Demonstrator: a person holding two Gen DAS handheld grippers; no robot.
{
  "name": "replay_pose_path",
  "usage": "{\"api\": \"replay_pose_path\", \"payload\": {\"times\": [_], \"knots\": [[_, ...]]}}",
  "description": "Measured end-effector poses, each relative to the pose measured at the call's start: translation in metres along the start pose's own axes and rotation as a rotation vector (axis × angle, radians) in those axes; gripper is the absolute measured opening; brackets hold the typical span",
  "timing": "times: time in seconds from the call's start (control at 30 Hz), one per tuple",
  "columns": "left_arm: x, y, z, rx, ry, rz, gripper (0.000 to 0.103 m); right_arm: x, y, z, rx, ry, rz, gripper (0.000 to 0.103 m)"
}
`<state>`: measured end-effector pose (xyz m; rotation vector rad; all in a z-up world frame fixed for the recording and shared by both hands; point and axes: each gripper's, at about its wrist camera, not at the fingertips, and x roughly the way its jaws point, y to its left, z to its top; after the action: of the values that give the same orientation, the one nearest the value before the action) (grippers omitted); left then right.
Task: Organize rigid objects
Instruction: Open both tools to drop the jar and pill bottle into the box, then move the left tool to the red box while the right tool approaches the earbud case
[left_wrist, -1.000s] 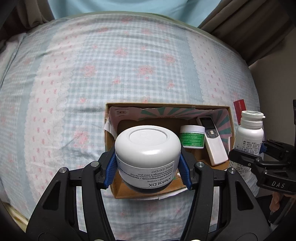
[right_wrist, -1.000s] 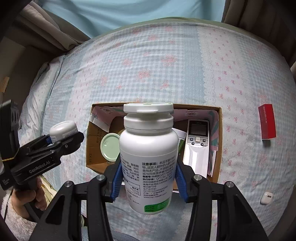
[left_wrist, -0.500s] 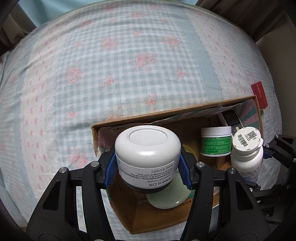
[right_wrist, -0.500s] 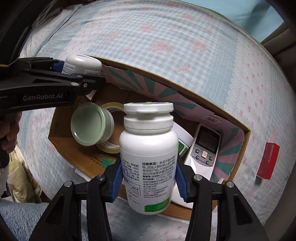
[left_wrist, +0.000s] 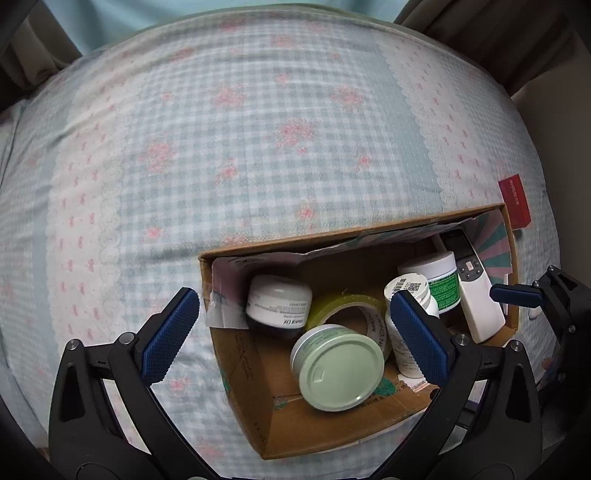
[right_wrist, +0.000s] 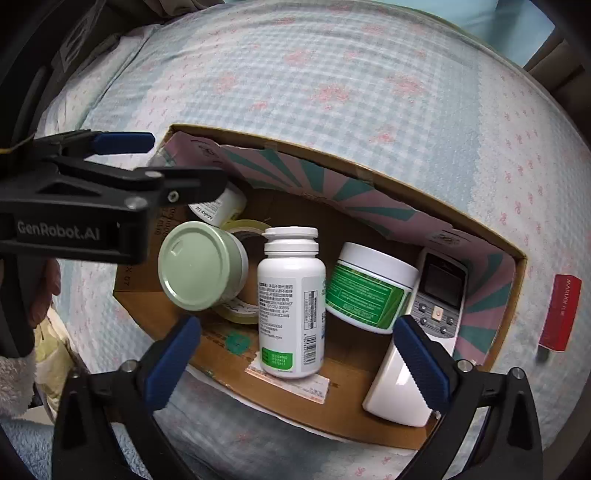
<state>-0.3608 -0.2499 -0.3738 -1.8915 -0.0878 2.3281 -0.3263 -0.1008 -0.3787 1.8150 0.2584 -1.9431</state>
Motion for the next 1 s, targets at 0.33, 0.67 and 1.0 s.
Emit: {"api": "replay_pose_path", "payload": {"times": [0.33,0.67,1.0], "knots": [[-0.031,0.014,-0.012,-0.073,-0.045,0.005,0.103,-0.021,-0.002,-0.021,0.012,-0.040,-0.020,0.103],[-0.081,-0.004,-0.027,-0.052,-0.115,0.028,0.103,-0.067,0.008,-0.034,0.018,-0.118,-0.054,0.103],[-0.127,-0.034,-0.051,-0.038,-0.142,0.022,0.103,-0.123,-0.002,-0.071,0.134,-0.228,-0.103,0.103]]}}
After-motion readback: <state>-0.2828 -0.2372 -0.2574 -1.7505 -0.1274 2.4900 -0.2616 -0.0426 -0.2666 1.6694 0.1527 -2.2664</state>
